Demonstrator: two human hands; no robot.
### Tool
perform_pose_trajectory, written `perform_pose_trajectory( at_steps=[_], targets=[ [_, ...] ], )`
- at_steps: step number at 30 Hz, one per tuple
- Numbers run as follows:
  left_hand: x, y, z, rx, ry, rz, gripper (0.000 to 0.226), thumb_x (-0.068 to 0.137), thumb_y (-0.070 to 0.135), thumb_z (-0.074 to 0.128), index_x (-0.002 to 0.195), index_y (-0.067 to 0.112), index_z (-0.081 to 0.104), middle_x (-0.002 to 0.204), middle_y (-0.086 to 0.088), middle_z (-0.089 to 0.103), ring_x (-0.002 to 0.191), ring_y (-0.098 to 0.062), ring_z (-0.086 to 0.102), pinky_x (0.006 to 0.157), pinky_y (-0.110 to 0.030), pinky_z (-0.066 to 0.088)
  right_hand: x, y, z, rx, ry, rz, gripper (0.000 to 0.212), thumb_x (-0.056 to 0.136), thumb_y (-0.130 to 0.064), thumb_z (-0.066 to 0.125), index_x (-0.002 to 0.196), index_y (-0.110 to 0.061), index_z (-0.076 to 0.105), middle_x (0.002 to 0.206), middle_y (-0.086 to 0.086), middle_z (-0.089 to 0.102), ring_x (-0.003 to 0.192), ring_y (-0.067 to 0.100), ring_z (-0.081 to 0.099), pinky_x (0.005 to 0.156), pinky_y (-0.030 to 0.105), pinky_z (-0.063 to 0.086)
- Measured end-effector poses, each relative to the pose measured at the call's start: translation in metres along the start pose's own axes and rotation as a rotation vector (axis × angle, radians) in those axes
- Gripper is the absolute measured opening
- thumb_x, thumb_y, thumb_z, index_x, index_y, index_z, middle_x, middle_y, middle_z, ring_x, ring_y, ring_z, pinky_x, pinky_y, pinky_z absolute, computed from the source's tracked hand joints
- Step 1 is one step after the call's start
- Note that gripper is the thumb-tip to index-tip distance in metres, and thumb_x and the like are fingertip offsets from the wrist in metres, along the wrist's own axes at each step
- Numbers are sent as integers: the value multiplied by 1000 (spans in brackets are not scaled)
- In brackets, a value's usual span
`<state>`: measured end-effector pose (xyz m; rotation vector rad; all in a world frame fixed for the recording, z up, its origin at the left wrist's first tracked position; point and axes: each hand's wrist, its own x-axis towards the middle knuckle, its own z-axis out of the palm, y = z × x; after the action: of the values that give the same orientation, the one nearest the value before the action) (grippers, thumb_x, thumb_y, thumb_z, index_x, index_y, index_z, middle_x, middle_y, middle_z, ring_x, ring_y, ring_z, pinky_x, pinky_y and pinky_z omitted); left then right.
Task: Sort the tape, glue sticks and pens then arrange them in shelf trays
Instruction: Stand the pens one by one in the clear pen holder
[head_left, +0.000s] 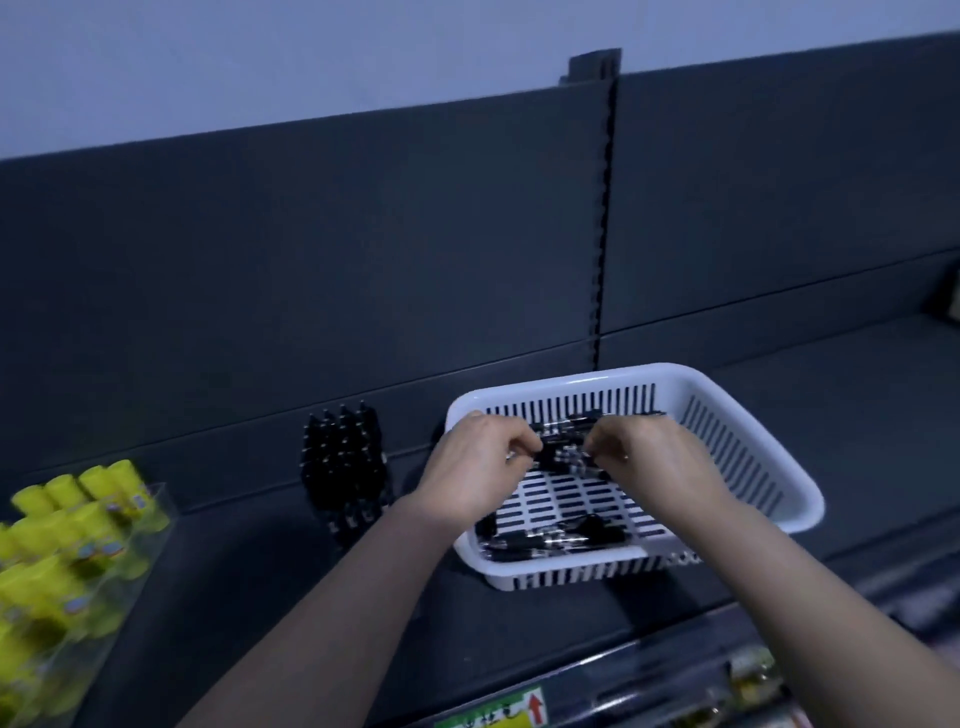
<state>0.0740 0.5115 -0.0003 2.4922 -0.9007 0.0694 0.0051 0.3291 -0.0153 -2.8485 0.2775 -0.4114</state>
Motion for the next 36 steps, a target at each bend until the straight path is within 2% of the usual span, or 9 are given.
perform_pose_trajectory(
  at_steps=[4, 10, 13, 15, 17, 20, 24, 32, 36],
  targets=[
    [20, 25, 28, 22, -220, 7, 10, 86, 18, 68, 93, 23, 73, 85, 13, 67, 85, -5, 64, 81, -30, 55, -10, 36, -3, 22, -21, 65, 14, 86, -25, 63, 96, -33, 66, 92, -9, 71, 91, 15, 65, 72, 33, 54],
    [40, 44, 64, 144, -481, 12, 14, 79, 24, 78, 91, 19, 73, 91, 8, 71, 85, -8, 66, 81, -33, 56, -15, 61, -7, 50, -97, 96, 15, 86, -22, 61, 94, -33, 68, 91, -13, 69, 91, 10, 63, 67, 25, 47],
    [48, 39, 72, 221, -520, -12, 10, 81, 23, 74, 76, 20, 67, 82, 10, 65, 75, -9, 61, 72, -28, 53, -10, 60, -9, 99, -229, 67, 10, 82, -22, 68, 84, -32, 69, 79, -17, 64, 83, 6, 62, 71, 21, 45],
    [51, 38, 70, 258, -470, -18, 14, 86, 20, 67, 74, 21, 60, 75, 6, 56, 68, -14, 55, 64, -31, 49, -5, 53, -8, 140, -338, 39, 8, 77, -25, 75, 78, -31, 70, 76, -17, 65, 78, 4, 62, 75, 22, 50],
    [52, 36, 60, 234, -343, -40, 9, 89, 19, 61, 82, 14, 62, 77, 3, 59, 71, -15, 57, 68, -34, 50, 1, 42, -4, 142, -441, 21, 11, 73, -28, 79, 80, -29, 71, 81, -15, 69, 80, 5, 63, 79, 26, 53],
    [52, 30, 39, 39, -50, -135, 5, 91, 24, 59, 96, 22, 61, 84, 9, 65, 81, -12, 62, 76, -31, 49, 9, 25, 7, 94, -571, -8, 21, 68, -29, 83, 87, -26, 74, 92, -9, 71, 87, 11, 64, 82, 30, 53],
    [48, 18, 16, -107, 155, -176, 15, 91, 25, 61, 105, 25, 65, 92, 12, 65, 84, -8, 62, 82, -27, 50, 14, 14, 16, 26, -675, -56, 21, 72, -23, 81, 92, -25, 74, 98, -4, 71, 84, 15, 65, 73, 27, 51],
    [25, 7, -9, -197, 262, -119, 14, 89, 23, 65, 103, 25, 68, 91, 10, 66, 84, -1, 60, 82, -22, 50, 6, 6, 17, -152, -682, -82, 16, 84, -26, 66, 99, -31, 69, 110, -5, 64, 102, 18, 61, 78, 27, 45],
    [14, 3, -24, -245, 364, -88, 12, 88, 20, 66, 99, 25, 69, 89, 12, 66, 81, 1, 60, 77, -14, 48, 10, -3, -8, 48, -493, -47, 6, 87, -24, 65, 91, -30, 66, 98, -7, 66, 87, 12, 58, 74, 23, 42]
  ],
)
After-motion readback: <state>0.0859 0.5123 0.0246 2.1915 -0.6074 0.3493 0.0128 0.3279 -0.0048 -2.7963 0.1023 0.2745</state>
